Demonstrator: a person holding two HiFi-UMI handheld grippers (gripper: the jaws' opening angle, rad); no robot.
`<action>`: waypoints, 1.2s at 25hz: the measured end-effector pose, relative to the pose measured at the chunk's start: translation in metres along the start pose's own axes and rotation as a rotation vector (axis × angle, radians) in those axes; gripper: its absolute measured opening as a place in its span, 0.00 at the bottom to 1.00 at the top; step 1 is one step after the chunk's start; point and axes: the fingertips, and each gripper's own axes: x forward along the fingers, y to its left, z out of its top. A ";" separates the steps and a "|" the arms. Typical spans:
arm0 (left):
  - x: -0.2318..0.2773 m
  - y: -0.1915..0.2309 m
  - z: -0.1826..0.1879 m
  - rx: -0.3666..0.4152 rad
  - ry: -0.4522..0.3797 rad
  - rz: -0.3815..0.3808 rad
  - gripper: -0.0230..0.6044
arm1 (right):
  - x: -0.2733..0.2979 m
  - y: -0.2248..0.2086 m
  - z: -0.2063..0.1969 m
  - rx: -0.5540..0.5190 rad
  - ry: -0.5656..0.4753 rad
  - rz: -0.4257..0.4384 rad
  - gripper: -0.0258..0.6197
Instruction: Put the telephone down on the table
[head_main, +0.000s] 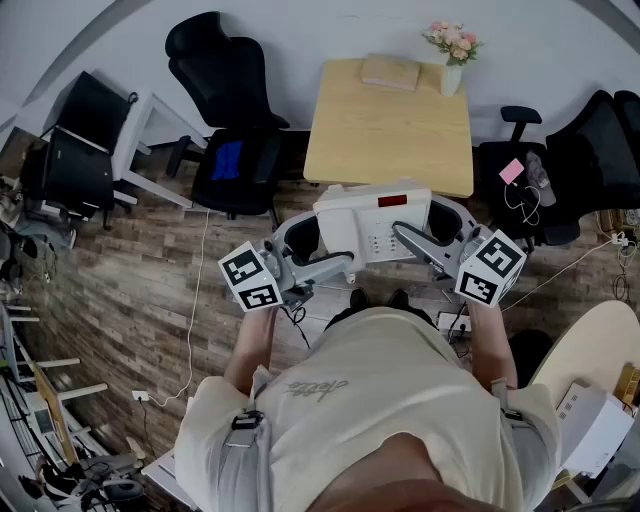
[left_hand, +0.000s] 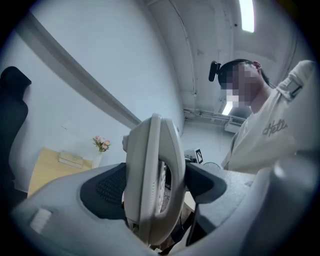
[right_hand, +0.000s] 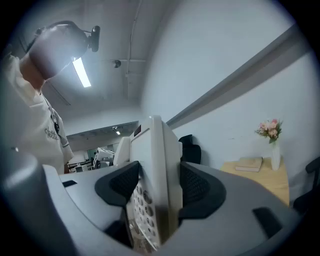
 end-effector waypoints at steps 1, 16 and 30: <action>0.000 0.000 0.001 0.001 -0.002 -0.001 0.61 | 0.000 0.001 0.002 -0.005 -0.004 0.000 0.41; 0.019 -0.005 0.010 0.025 -0.024 -0.015 0.61 | -0.016 -0.008 0.014 -0.026 -0.034 -0.009 0.41; 0.080 0.015 -0.017 -0.031 -0.019 0.034 0.61 | -0.047 -0.072 -0.006 0.050 -0.005 0.021 0.41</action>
